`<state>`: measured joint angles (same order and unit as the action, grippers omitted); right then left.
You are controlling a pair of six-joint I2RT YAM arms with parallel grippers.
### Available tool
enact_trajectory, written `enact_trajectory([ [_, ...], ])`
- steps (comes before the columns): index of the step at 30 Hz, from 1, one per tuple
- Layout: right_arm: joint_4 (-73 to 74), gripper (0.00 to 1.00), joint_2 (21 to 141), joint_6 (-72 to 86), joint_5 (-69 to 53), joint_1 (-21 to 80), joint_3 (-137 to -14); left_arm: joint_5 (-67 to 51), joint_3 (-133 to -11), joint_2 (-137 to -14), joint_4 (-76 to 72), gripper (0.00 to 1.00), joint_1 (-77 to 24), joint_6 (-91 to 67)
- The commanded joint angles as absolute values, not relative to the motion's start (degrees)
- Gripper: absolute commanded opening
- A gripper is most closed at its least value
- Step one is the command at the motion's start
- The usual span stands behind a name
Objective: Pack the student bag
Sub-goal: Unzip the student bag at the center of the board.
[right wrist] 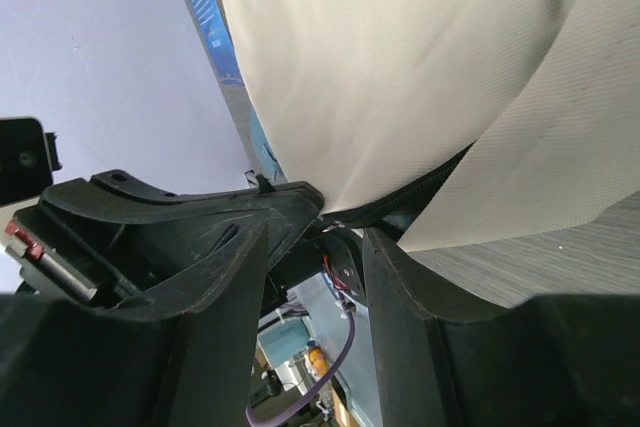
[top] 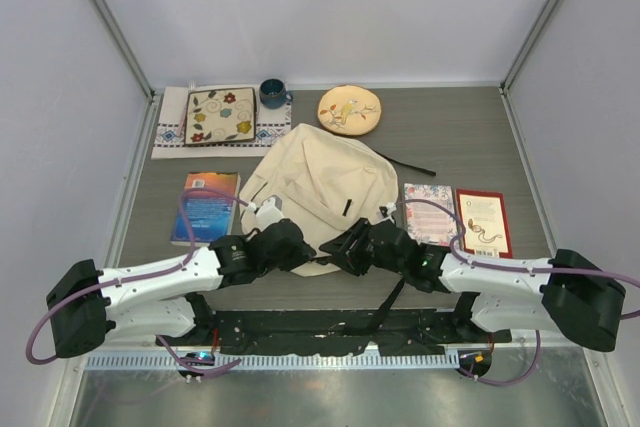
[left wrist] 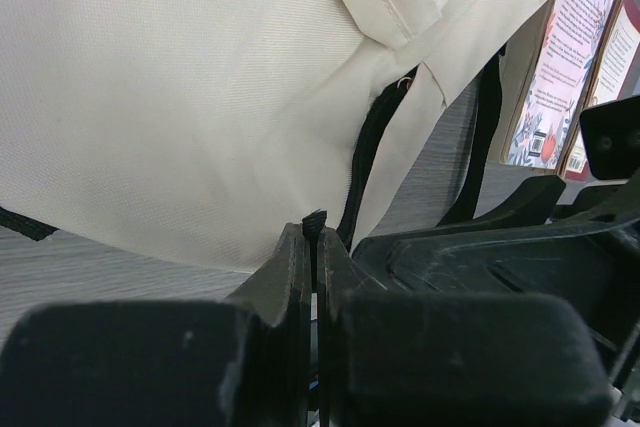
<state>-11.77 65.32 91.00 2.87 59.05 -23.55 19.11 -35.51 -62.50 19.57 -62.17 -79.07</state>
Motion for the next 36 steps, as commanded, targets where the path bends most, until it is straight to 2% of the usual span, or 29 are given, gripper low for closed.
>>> enact_trajectory([
  [1,-14.9,0.48,66.9,93.7,3.2,59.4,-23.6,20.2,-36.1,-61.6,17.8,0.0,-62.1,-79.3],
  [15,-18.2,0.49,71.6,99.1,6.2,59.8,-22.8,19.9,-35.9,-60.8,17.3,0.0,-62.1,-79.0],
  [20,-20.5,0.44,73.6,100.3,6.7,59.8,-22.7,19.7,-35.8,-60.6,17.0,0.0,-62.1,-79.1],
  [23,-21.2,0.38,74.0,101.0,6.8,59.8,-22.7,19.6,-35.5,-60.6,17.0,0.0,-62.1,-79.1],
  [26,-21.5,0.27,74.2,101.2,6.8,59.8,-22.2,19.7,-35.3,-60.6,16.8,0.0,-62.1,-79.1],
  [28,-22.2,0.02,74.4,101.3,7.0,59.8,-21.8,19.7,-35.2,-60.5,16.6,0.0,-62.1,-79.2],
  [36,-18.6,0.01,70.6,99.8,12.2,59.8,-20.5,19.9,-34.6,-60.0,17.4,0.0,-62.1,-79.3],
])
